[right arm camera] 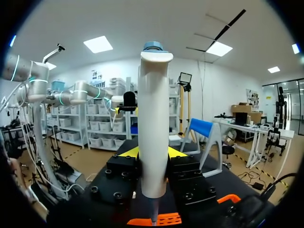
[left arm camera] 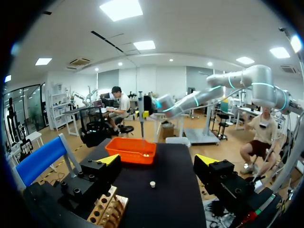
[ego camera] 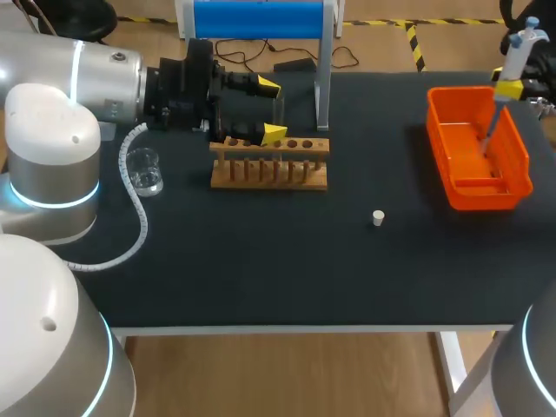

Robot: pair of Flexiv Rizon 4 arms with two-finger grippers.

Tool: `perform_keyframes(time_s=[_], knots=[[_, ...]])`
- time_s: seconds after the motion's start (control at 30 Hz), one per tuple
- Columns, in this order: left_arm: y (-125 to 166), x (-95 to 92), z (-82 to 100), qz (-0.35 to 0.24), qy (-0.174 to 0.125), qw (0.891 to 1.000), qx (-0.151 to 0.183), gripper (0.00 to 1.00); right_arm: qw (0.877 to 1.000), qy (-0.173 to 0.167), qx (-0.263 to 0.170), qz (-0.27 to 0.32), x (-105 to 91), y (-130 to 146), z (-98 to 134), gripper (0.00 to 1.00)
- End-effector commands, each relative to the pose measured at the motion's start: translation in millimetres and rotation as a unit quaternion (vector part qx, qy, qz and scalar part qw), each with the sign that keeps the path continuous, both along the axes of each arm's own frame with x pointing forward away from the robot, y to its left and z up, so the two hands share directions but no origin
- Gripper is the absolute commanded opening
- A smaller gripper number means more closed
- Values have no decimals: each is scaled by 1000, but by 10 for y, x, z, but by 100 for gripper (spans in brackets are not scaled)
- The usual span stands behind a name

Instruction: Invert the test tube, pick up the pipette, mount the tip to pipette, aspirate from beaker and dispense into the tube, eject the tip, return the pipette, and cap with the stopper.

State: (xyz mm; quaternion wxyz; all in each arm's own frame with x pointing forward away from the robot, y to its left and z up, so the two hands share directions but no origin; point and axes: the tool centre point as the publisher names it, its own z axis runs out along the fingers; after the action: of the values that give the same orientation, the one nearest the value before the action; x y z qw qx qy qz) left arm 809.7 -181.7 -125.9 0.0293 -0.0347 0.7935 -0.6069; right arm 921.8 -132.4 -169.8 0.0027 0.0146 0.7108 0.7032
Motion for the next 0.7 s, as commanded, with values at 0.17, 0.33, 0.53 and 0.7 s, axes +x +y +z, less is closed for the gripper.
perform_keyframes(time_s=[0.17, 0.33, 0.53, 0.7], knots=[[0, -3, -5, 1, -1, 1000, -1, 100, 999, -3, 3, 35, 66, -101, -78, 0], [0, -3, -5, 1, -1, 1000, -1, 100, 999, -6, 4, 40, 67, -102, -100, 0], [0, -3, -5, 1, -1, 1000, -1, 100, 999, -12, 13, 41, 43, -95, -139, 0], [0, -3, -5, 1, -1, 1000, -1, 100, 999, -7, 17, 42, 42, -96, -177, 0]])
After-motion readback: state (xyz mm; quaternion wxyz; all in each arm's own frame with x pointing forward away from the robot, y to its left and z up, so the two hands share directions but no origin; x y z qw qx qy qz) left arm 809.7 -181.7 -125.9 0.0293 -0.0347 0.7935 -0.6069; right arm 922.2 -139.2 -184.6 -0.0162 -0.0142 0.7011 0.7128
